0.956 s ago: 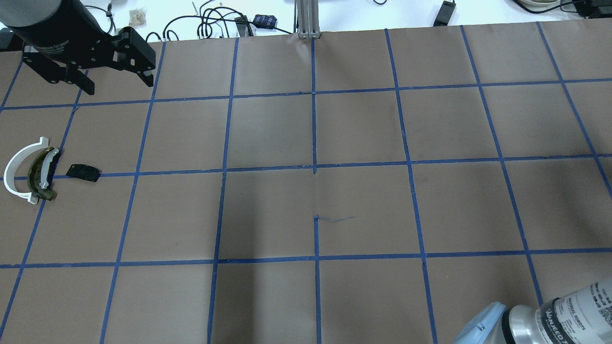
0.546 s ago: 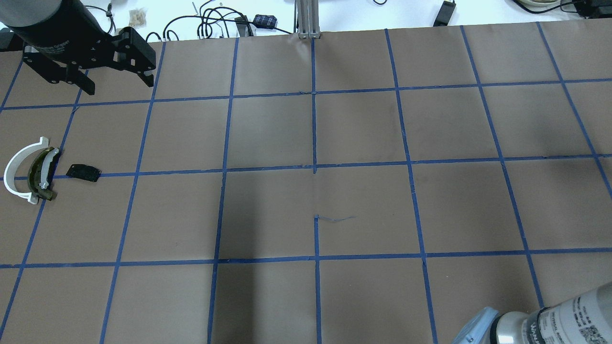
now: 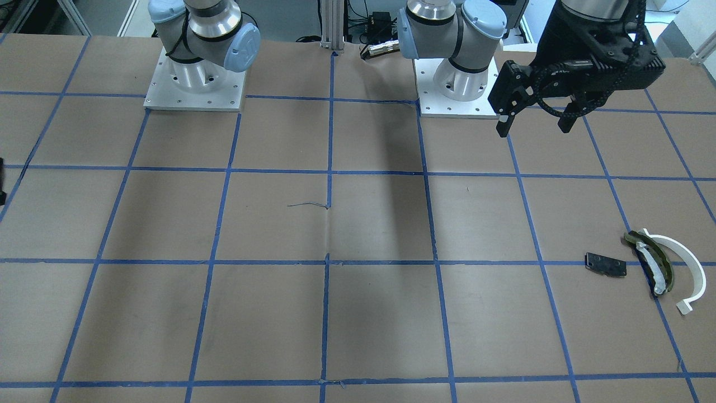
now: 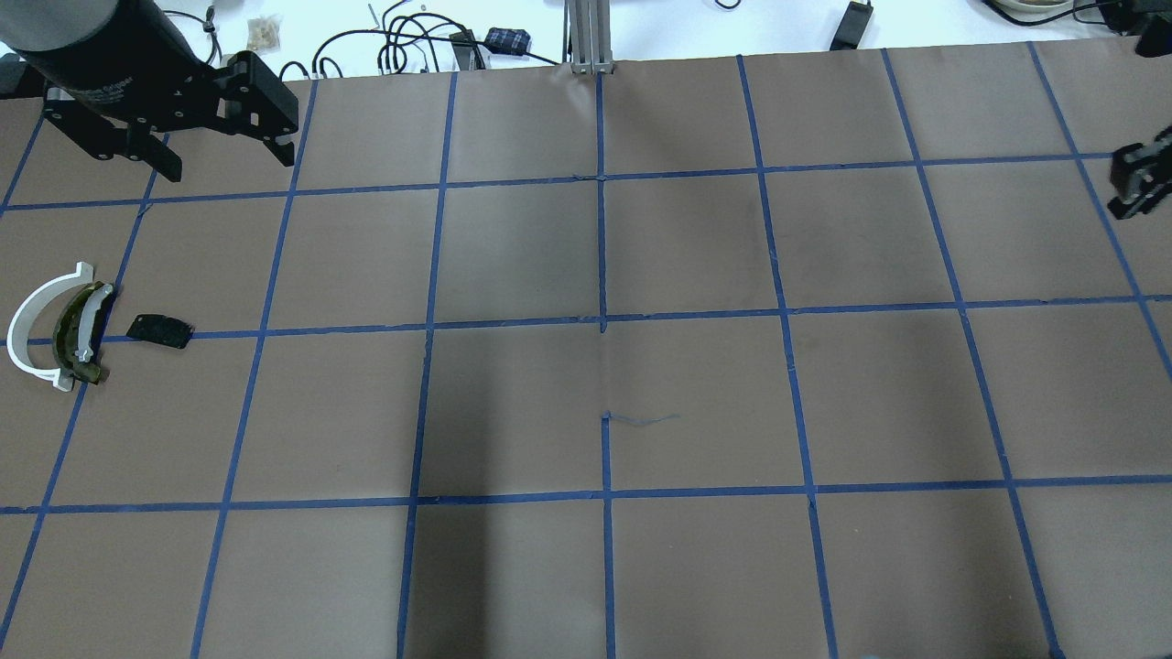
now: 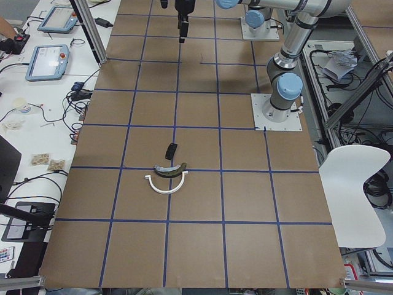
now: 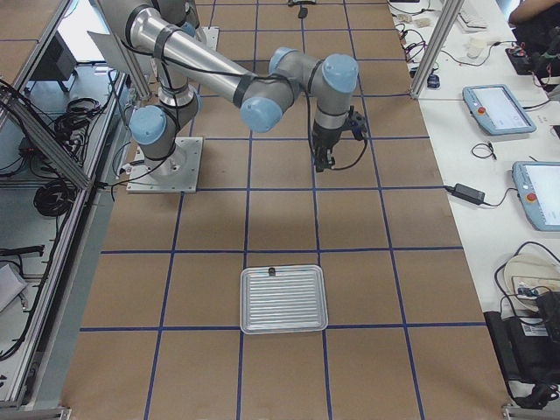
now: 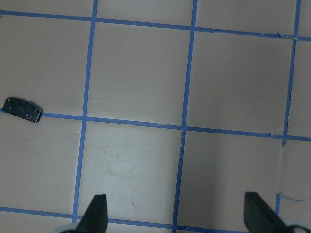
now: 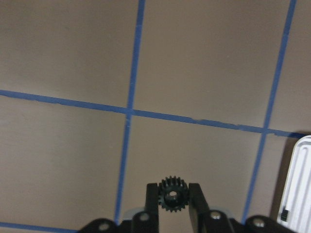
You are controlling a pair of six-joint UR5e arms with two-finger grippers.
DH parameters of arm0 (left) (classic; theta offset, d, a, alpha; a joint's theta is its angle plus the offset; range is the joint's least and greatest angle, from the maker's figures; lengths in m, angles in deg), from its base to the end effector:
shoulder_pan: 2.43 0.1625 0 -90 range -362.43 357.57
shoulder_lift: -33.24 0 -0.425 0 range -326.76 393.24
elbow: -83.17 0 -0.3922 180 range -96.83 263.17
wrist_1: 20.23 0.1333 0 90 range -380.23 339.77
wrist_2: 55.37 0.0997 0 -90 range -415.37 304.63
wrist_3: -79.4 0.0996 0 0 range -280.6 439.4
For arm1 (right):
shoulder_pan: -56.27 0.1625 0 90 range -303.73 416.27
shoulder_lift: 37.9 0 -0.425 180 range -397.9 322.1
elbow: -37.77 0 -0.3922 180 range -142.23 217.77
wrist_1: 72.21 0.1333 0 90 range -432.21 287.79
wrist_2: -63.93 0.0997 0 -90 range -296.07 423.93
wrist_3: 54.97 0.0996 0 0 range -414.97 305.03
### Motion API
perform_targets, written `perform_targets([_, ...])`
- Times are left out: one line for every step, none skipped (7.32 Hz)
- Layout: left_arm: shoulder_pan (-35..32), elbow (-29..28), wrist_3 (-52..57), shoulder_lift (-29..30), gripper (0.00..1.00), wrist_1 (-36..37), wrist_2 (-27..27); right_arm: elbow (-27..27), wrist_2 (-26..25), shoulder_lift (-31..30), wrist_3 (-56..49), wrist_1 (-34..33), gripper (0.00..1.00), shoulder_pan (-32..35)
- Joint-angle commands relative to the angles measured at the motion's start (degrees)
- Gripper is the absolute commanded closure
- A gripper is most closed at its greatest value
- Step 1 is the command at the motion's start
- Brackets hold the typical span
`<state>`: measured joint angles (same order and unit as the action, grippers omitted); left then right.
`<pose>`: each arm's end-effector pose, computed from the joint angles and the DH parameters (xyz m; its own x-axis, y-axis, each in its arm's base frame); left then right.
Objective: Place bearing gear from tray to pile
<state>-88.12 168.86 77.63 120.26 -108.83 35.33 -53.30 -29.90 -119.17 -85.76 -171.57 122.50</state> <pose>-0.0956 -0.4891 0.5533 -0.9942 -0.1074 -0.0074 -0.1050 0.9829 -0.1514 -0.1057 -0.5543 0.4157 -0.9909 -0.1234 0.0534 -0.1213 0.9918 0.0408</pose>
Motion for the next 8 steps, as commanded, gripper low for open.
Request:
perform_targets([0.0,0.0,0.0,0.0,0.0,0.0,0.0,-0.4,0.1,-1.9,29.9,2.8,0.87,19.1])
perform_targets([0.0,0.1,0.0,-0.1,0.0,0.0,0.0,-1.3,0.1,-0.4,42.5,2.0,0.87,26.9])
perform_targets([0.0,0.0,0.0,-0.1,0.0,0.0,0.0,-3.5,0.4,1.5,52.7,-2.7,0.87,32.9])
perform_targets([0.0,0.1,0.0,-0.1,0.0,0.0,0.0,-6.3,0.7,4.2,58.2,-10.7,0.87,37.8])
perform_targets([0.0,0.1,0.0,-0.1,0.0,0.0,0.0,-8.9,1.0,7.4,60.6,-18.8,0.86,41.8])
perform_targets([0.0,0.1,0.0,-0.1,0.0,0.0,0.0,-9.8,3.0,11.1,62.4,-26.8,0.84,45.3])
perform_targets([0.0,0.1,0.0,-0.2,0.0,0.0,0.0,-10.0,2.6,12.3,61.4,-28.4,0.82,45.4])
perform_targets([0.0,0.1,0.0,-0.2,0.0,0.0,0.0,-9.3,3.9,12.5,61.2,-28.6,0.69,45.3])
